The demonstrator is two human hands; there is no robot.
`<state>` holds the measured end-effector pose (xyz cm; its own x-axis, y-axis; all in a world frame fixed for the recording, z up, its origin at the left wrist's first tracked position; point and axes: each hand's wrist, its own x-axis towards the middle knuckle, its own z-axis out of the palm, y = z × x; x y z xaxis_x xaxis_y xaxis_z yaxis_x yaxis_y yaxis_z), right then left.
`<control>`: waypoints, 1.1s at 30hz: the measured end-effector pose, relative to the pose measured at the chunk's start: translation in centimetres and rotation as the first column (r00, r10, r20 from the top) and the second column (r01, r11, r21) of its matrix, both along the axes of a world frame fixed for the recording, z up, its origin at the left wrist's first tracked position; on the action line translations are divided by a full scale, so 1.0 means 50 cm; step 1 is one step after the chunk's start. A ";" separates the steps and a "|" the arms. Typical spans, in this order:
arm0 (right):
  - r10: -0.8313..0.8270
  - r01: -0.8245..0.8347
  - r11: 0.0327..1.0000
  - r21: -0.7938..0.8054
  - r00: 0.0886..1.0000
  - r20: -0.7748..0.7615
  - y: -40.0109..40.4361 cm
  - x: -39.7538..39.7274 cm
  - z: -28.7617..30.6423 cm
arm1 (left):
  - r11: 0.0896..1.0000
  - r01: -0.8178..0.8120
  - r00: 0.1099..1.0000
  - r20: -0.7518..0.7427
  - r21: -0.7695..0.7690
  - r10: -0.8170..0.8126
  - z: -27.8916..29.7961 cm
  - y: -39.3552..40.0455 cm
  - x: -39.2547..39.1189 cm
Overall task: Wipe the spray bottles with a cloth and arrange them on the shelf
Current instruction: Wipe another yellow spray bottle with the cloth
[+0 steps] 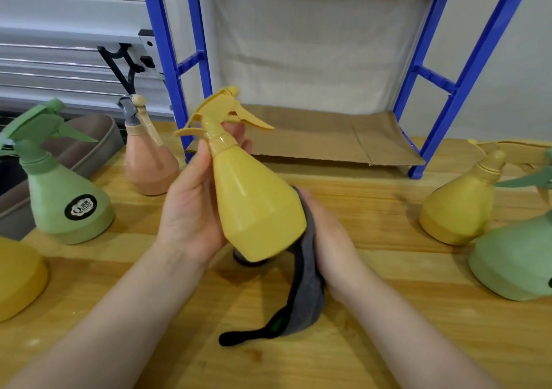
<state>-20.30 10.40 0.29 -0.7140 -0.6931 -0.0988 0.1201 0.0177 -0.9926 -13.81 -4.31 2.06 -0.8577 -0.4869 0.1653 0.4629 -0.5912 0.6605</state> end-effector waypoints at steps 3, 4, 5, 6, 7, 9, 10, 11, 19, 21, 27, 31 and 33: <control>-0.003 -0.004 1.000 0.025 0.963 0.270 -0.005 0.020 -0.005 | 0.999 0.000 0.992 -0.123 0.043 0.005 0.023 -0.003 0.008; 0.002 -0.001 1.000 -0.002 0.937 0.349 -0.008 0.025 -0.004 | 1.000 -0.027 0.989 -0.144 0.010 0.029 0.032 0.001 0.012; 0.005 0.012 0.999 -0.039 0.908 0.419 -0.011 0.028 -0.001 | 0.998 -0.058 0.987 -0.150 -0.034 0.052 0.035 0.002 0.013; 0.014 0.030 0.996 -0.083 0.878 0.478 -0.013 0.027 0.002 | 0.994 -0.087 0.987 -0.142 -0.070 0.076 0.037 0.004 0.014; 0.029 0.043 0.991 -0.128 0.854 0.519 -0.014 0.024 0.005 | 0.990 -0.106 0.987 -0.130 -0.090 0.094 0.038 0.003 0.013; 0.073 0.067 0.972 -0.227 0.827 0.558 -0.011 0.011 0.009 | 0.988 -0.116 0.987 -0.122 -0.104 0.103 0.031 -0.007 0.006; 0.108 0.066 0.958 -0.279 0.819 0.564 -0.009 0.006 0.012 | 0.986 -0.121 0.987 -0.117 -0.115 0.108 0.026 -0.013 0.004; 0.143 0.061 0.943 -0.328 0.814 0.562 -0.007 0.003 0.014 | 0.983 -0.124 0.988 -0.108 -0.133 0.110 0.019 -0.020 0.001; 0.040 0.166 0.920 -0.355 0.863 0.504 0.010 -0.020 0.031 | 0.952 -0.145 0.989 -0.054 -0.269 0.135 0.002 -0.017 -0.008; 0.010 0.179 0.918 -0.353 0.881 0.473 0.010 -0.018 0.028 | 0.957 -0.137 0.990 -0.025 -0.256 0.136 -0.001 -0.012 -0.010; -0.278 0.244 0.941 -0.234 0.953 -0.124 0.002 -0.019 0.000 | 0.994 -0.090 0.979 0.180 -0.055 0.099 -0.008 -0.008 -0.017; -0.195 0.133 0.976 -0.172 0.884 -0.424 0.001 -0.015 -0.020 | 0.997 -0.068 0.969 0.241 0.046 0.055 -0.012 -0.015 -0.020; -0.119 0.074 0.991 -0.108 0.851 -0.511 0.001 -0.011 -0.024 | 0.993 -0.111 0.967 0.234 0.030 0.101 -0.010 -0.015 -0.020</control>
<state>-20.87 10.43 -0.90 -0.7107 -0.6072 0.3553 -0.4123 -0.0498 -0.9097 -14.80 -5.07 1.56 -0.8131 -0.5796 -0.0548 0.3615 -0.5764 0.7328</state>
